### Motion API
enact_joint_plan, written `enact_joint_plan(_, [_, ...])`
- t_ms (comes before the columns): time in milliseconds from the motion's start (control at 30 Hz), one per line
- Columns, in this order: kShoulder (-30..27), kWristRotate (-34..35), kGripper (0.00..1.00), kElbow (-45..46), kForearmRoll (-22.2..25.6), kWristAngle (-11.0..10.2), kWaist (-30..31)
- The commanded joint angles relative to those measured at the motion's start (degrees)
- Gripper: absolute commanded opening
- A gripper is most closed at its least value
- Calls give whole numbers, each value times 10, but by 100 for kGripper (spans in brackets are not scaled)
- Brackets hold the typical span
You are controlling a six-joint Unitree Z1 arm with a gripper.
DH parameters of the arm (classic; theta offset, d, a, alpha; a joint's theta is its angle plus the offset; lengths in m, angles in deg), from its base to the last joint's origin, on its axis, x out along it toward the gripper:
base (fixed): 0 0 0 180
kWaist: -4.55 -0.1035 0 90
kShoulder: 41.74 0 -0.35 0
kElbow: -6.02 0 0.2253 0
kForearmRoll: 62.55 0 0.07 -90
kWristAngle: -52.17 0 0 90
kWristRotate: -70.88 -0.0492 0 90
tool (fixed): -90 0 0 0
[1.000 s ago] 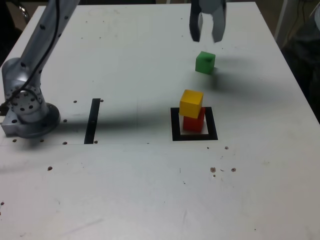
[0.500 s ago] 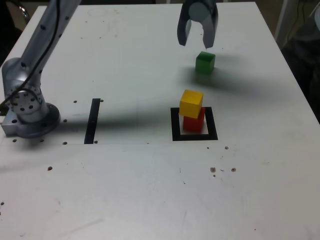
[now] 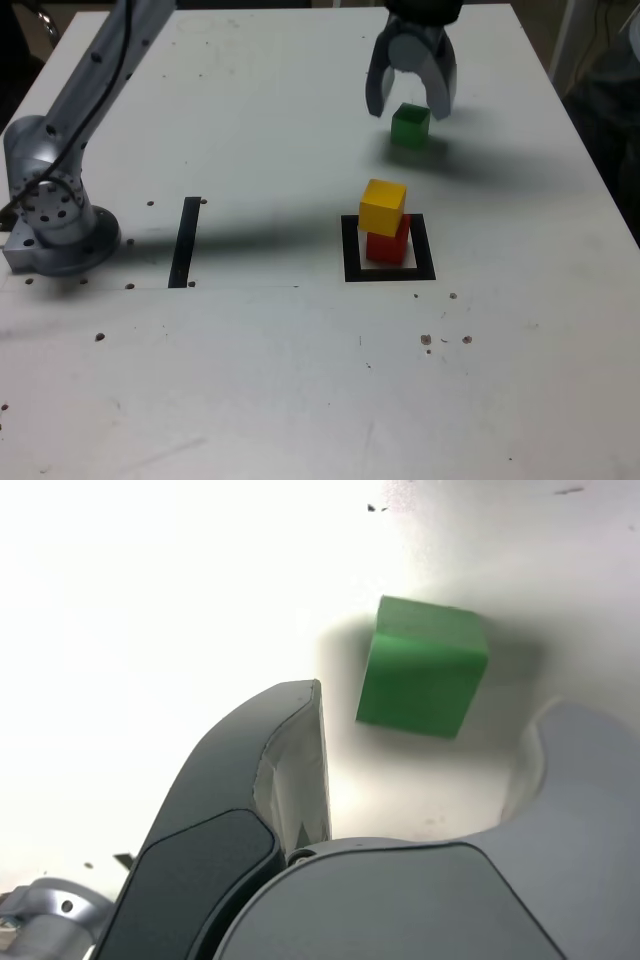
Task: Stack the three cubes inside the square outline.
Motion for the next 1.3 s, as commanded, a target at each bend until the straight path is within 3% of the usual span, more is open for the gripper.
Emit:
enact_joint_plan(0, [6,-1,97,6,-11,1,-1])
enact_joint_plan(333, [17,4,88,35,-38,-8,-1])
enact_joint_plan(600, [22,13,55,34,-42,-12,-2])
enact_joint_plan(800, [25,13,41,41,-54,-11,-2])
enact_joint_plan(1000, [20,8,18,41,-65,-11,-2])
enact_joint_plan(1267, [28,3,11,50,-59,-19,1])
